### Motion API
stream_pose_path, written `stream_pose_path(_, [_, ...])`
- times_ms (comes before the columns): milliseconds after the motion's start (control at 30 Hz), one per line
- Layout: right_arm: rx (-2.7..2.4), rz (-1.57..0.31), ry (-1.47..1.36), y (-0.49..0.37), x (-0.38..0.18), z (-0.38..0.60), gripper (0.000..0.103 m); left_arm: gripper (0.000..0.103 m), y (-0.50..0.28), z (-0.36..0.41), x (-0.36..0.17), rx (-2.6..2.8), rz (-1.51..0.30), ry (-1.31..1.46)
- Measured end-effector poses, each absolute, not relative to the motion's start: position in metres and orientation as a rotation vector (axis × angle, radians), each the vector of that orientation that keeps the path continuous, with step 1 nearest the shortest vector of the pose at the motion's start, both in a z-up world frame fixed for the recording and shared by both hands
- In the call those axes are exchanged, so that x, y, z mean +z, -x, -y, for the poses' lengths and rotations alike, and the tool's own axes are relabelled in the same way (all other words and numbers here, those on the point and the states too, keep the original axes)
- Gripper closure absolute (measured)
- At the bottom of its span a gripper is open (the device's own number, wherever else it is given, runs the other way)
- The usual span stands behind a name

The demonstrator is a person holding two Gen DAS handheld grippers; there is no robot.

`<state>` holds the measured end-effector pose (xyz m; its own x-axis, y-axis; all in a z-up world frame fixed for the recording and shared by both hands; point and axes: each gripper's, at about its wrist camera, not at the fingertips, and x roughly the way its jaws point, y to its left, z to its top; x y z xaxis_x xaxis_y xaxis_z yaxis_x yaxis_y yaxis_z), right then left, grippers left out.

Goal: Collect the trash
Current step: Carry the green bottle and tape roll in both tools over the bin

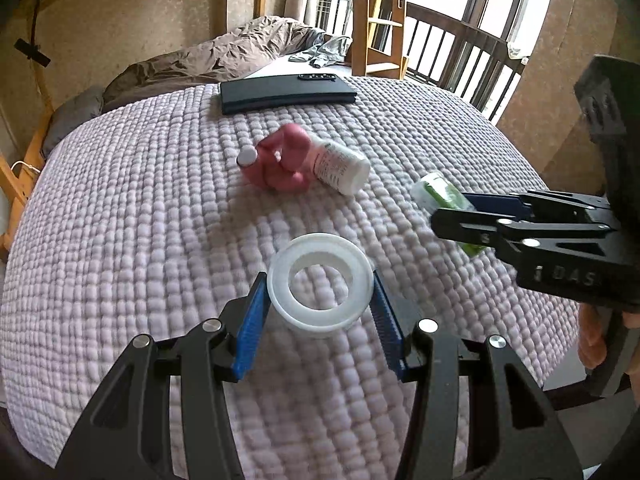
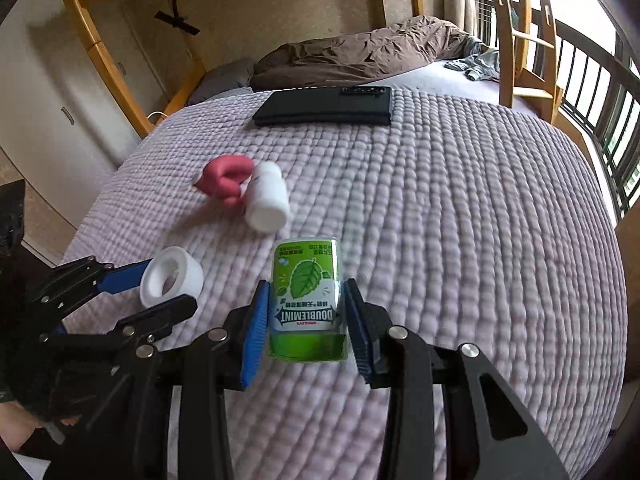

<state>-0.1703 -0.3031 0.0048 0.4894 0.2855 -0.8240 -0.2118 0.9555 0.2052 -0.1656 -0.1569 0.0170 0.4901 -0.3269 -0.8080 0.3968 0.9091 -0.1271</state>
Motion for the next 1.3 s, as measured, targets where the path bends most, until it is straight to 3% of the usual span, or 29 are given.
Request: stream_pose_path(1300, [0.294,-1.045,-0.313,0.345,0.011,0.280,0.066,0.051,0.288,0.102,0.024,-0.353,-1.024,0.042])
